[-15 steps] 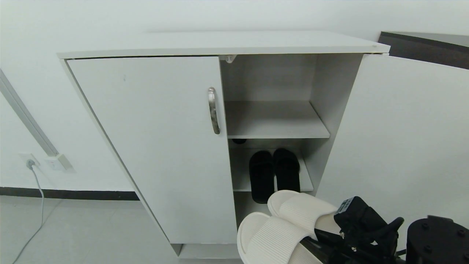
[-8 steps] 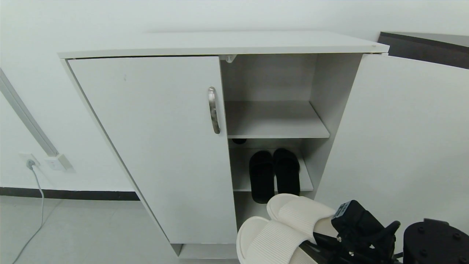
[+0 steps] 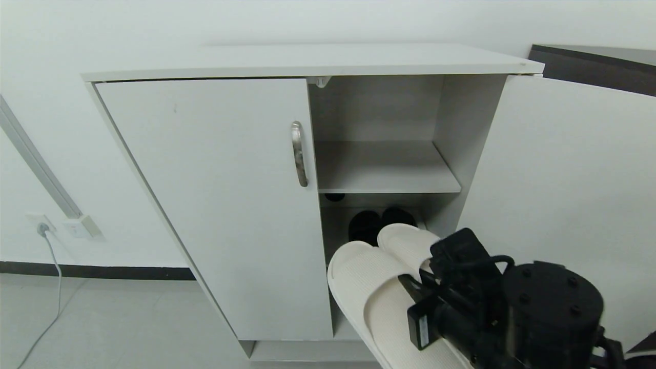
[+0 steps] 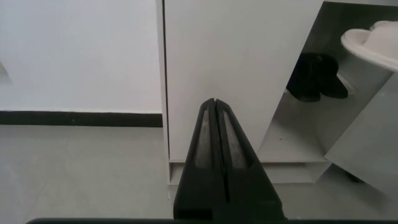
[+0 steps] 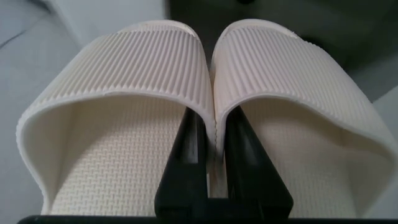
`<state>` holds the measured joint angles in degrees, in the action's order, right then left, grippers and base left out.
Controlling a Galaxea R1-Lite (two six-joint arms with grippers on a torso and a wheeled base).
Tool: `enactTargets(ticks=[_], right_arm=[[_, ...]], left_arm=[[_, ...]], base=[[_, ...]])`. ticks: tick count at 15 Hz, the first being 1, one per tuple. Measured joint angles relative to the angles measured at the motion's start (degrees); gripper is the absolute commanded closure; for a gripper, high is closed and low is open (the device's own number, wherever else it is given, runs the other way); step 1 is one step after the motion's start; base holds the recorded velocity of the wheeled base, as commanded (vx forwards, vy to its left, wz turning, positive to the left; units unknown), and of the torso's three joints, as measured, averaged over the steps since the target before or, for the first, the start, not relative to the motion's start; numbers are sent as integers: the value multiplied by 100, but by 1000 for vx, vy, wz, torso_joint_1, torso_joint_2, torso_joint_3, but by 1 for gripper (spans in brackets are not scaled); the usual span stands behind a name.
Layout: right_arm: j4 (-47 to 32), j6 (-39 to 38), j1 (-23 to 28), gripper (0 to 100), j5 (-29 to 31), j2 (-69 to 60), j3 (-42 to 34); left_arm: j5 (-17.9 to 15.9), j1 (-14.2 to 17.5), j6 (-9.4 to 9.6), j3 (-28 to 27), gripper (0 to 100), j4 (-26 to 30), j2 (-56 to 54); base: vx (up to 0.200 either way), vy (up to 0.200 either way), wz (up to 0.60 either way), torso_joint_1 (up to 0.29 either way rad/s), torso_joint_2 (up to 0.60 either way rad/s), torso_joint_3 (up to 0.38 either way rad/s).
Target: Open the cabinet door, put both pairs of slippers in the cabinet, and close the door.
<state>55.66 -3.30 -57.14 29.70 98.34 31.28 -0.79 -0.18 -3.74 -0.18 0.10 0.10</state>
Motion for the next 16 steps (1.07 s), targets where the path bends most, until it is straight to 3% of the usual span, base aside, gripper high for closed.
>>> enactTargets(ticks=[7,10,16], right_arm=[[-3357,-881,-41,100,1332,182,2503],[-3546,-868,-107,100,1525,61,3076],[-3583,-751,100,100,1743,183,3522]], left_arm=[[1,0,-2,0,100,0,0],[0,0,-2,0,100,0,0],[1,0,-9,0,100,0,0]], base=[[0,0,0,0,0,0],[0,0,0,0,0,0],[0,0,0,0,0,0]])
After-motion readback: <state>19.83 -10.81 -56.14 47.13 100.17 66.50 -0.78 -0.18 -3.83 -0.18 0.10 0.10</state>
